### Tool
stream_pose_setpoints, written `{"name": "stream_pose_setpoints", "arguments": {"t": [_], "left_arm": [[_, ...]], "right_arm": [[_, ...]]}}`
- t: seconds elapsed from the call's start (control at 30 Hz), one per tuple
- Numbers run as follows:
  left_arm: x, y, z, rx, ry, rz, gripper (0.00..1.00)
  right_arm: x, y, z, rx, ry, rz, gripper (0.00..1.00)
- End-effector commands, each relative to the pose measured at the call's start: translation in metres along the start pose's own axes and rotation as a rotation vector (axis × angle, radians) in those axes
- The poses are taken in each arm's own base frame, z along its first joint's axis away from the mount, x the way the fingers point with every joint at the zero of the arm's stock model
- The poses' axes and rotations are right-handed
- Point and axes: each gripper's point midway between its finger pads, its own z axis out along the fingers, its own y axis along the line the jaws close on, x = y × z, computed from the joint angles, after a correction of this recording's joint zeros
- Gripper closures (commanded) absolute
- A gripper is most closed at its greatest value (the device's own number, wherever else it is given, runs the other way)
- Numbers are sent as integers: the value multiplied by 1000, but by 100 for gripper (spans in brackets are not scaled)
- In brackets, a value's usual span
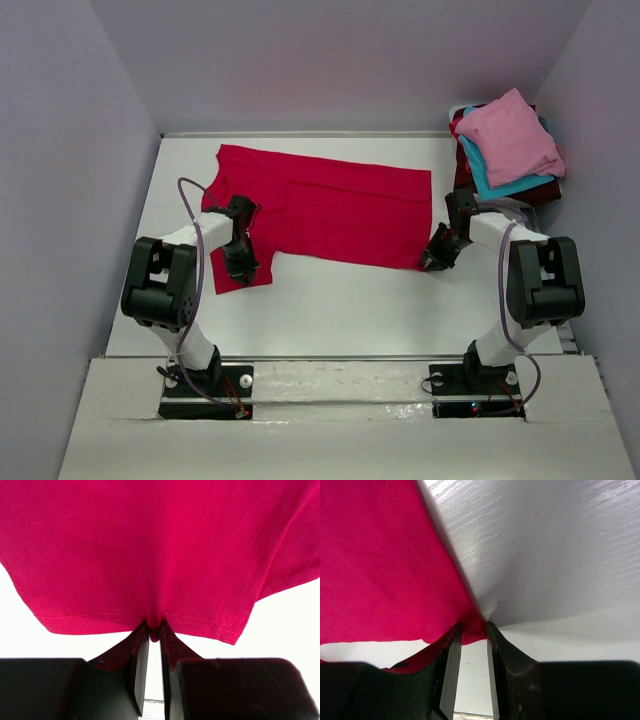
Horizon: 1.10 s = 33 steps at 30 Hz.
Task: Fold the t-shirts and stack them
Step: Fold the tshirt
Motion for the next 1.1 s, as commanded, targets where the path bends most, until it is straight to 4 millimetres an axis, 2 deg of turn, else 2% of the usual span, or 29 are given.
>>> {"name": "stream_pose_setpoints", "arguments": {"t": [0.0, 0.2, 0.27, 0.43, 0.57, 0.77, 0.87, 0.93, 1.07], "left_arm": [[24, 18, 14, -82, 91, 20, 76], [21, 21, 12, -103, 70, 15, 76], [18, 22, 10, -112, 55, 11, 79], [7, 22, 4, -122, 19, 1, 92], [2, 20, 2, -120, 4, -1, 94], [-2, 18, 1, -117, -6, 0, 94], [-1, 18, 2, -114, -3, 0, 94], [0, 18, 2, -112, -3, 2, 94], [0, 19, 2, -112, -5, 1, 94]], "right_arm": [[-7, 7, -3, -26, -23, -9, 67], [-6, 8, -8, -29, -25, -6, 70], [-6, 8, -9, -30, -26, -7, 72], [-10, 13, -13, -38, -35, -11, 84], [-13, 16, -17, -40, -40, -12, 93], [-19, 20, -26, -38, -61, -18, 93], [-16, 18, -26, -21, -33, -22, 85], [-15, 18, -26, -30, -38, -22, 84], [-14, 17, -27, -31, -43, -15, 91]]}}
